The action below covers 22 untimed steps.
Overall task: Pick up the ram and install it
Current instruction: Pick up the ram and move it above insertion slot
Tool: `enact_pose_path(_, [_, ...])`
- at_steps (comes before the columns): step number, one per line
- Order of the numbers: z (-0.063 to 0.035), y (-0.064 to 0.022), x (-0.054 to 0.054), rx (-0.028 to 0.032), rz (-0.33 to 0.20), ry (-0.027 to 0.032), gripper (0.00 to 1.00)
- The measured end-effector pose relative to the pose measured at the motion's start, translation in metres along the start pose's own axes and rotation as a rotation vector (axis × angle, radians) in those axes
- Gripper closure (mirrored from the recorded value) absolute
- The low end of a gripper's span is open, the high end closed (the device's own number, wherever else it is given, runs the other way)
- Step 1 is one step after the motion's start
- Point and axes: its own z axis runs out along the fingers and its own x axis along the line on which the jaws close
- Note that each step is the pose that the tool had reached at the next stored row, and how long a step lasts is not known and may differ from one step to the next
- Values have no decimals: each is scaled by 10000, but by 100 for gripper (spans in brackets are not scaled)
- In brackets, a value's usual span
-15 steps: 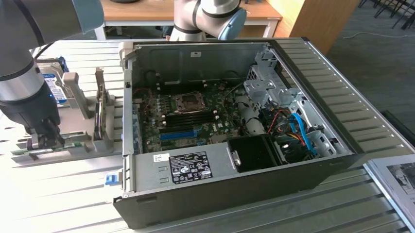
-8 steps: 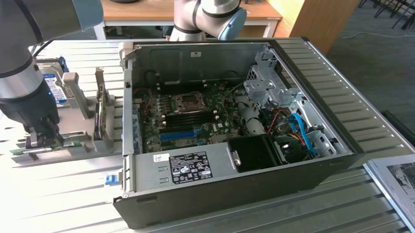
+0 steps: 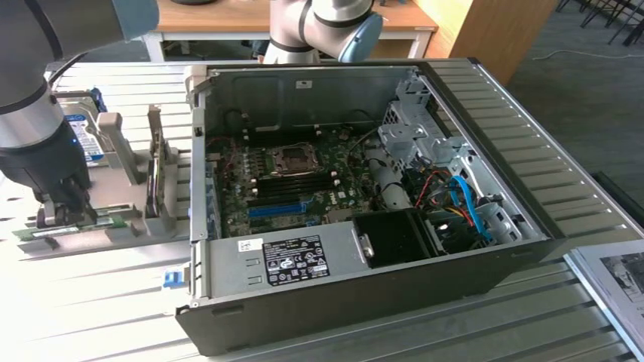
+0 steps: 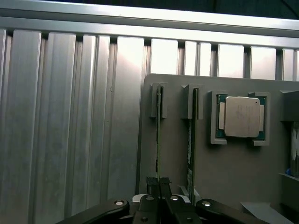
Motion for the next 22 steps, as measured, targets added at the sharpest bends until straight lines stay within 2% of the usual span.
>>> enact_pose_path(22, [-266,-3,-7,0,0,0,88])
